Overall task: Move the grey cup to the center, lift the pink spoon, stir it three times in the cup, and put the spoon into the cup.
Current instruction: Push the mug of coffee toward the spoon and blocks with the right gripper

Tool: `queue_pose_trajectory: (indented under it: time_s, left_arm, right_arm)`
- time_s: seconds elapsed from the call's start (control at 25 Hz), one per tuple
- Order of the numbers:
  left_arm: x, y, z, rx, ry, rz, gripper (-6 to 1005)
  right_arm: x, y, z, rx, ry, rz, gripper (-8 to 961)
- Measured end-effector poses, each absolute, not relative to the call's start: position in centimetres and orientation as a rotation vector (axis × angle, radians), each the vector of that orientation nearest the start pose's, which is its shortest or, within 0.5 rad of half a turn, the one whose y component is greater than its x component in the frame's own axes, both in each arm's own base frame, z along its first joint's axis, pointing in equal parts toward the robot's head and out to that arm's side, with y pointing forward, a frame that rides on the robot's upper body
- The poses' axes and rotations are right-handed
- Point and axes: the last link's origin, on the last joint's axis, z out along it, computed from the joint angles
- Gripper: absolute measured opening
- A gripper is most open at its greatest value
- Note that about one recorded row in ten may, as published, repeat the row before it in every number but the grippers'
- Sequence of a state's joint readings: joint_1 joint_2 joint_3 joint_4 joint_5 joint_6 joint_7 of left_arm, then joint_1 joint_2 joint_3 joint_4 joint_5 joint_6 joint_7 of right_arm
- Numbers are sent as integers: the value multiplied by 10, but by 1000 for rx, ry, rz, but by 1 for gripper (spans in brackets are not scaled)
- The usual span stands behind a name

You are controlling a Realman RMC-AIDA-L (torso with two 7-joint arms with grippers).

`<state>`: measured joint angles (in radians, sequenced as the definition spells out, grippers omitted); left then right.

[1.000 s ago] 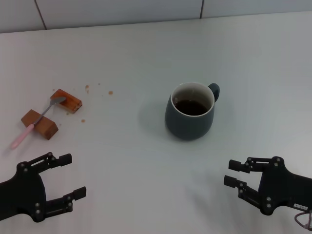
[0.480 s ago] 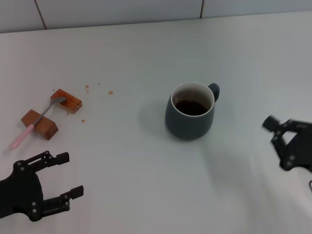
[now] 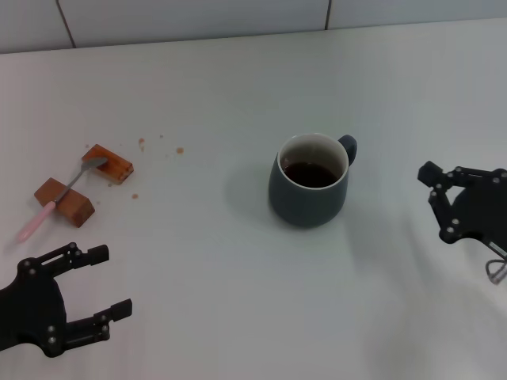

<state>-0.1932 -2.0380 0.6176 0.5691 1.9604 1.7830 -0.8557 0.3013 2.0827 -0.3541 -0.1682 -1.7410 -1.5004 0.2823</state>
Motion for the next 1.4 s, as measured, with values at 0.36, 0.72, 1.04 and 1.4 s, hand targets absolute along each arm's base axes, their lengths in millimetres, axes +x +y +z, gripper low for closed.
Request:
queue_pose_trajectory:
  time_s: [0.36, 0.72, 1.04, 1.4]
  left_arm:
    - [-341, 206, 16, -2639, -356, -767, 800]
    - [-340, 207, 17, -2632, -349, -783, 800]
    - [-339, 208, 19, -2622, -344, -788, 800]
    - [-338, 209, 19, -2622, -345, -792, 801]
  right_arm:
    - [327, 279, -48, -2232, 177, 603, 43]
    - [307, 300, -70, -2312, 170, 578, 43]
    - [281, 316, -90, -2366, 149, 593, 42]
    - [246, 331, -109, -2439, 113, 635, 42]
